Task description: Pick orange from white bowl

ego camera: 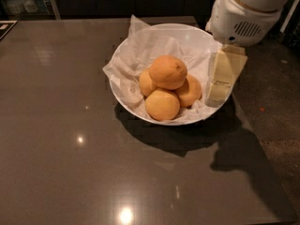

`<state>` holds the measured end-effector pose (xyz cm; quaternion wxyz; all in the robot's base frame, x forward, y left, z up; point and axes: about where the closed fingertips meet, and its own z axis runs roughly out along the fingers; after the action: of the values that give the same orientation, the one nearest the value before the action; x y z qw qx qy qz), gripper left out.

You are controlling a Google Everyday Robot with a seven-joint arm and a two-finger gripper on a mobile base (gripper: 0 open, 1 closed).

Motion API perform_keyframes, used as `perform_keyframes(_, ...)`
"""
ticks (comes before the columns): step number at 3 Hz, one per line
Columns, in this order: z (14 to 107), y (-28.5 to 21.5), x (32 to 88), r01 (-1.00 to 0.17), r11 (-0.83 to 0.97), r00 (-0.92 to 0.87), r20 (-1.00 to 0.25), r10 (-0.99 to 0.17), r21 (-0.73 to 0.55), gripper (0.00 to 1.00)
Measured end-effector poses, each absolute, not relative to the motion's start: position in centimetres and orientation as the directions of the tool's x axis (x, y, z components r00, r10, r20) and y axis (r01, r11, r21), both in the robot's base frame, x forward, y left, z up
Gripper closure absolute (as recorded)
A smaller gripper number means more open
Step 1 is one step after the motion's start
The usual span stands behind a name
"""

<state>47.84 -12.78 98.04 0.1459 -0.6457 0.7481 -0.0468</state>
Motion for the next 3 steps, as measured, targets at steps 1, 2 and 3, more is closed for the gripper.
perform_keyframes(1, 98.2, -10.0, 49.9, -0.956, 0.159, -0.123, -0.156, -0.980, -0.248, 0.00)
perform_keyframes(2, 97.2, -8.7, 51.0, -0.965, 0.165, -0.135, -0.155, -0.979, -0.204, 0.00)
perform_keyframes(3, 95.7, -8.2, 51.5, -0.972, 0.180, -0.156, -0.158, -0.975, -0.151, 0.09)
